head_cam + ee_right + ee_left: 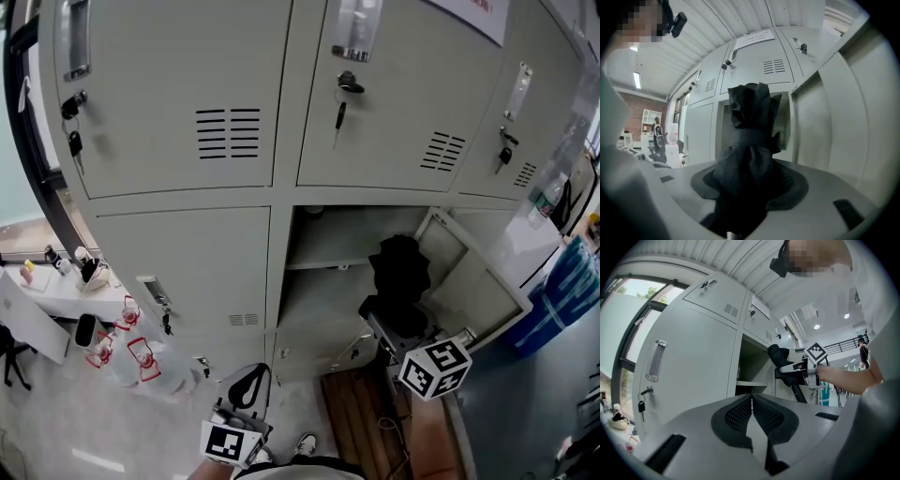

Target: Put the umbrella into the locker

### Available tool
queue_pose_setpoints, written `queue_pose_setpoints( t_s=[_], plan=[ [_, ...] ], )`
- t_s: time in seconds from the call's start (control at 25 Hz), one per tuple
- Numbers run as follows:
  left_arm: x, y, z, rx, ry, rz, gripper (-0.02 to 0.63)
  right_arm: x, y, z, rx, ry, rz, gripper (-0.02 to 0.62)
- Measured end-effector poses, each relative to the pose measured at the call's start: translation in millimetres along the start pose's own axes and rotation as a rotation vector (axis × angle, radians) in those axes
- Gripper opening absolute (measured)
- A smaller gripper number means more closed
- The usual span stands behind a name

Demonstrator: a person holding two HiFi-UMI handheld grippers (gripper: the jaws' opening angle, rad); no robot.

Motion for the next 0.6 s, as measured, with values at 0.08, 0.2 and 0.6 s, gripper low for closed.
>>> queue_pose_setpoints(
  t_s=[0.08,0.2,0.6],
  plan=[
    [2,3,-1,0.002,-0.001,0.002,0.028,-3,-11,4,0.011,0.02,-0.018,0.238],
    [5,10,-4,0.009,0.006,0.015,0.028,-6,-30,7,0.032,0.027,-0.021,0.238],
    [18,23,-4,-0.004,0.006,0.052,0.028,-21,-88,22,0.117,0.106,-0.063,0.238]
  ],
)
Point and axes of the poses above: the fingertips, and each gripper's own axes: y backward along the fingers, x to its left, z out of its top, the point moved 5 cm from there along y, backward along the fingers, and after that the axes turned 6 degrees about -y, right-handed, at the moved point
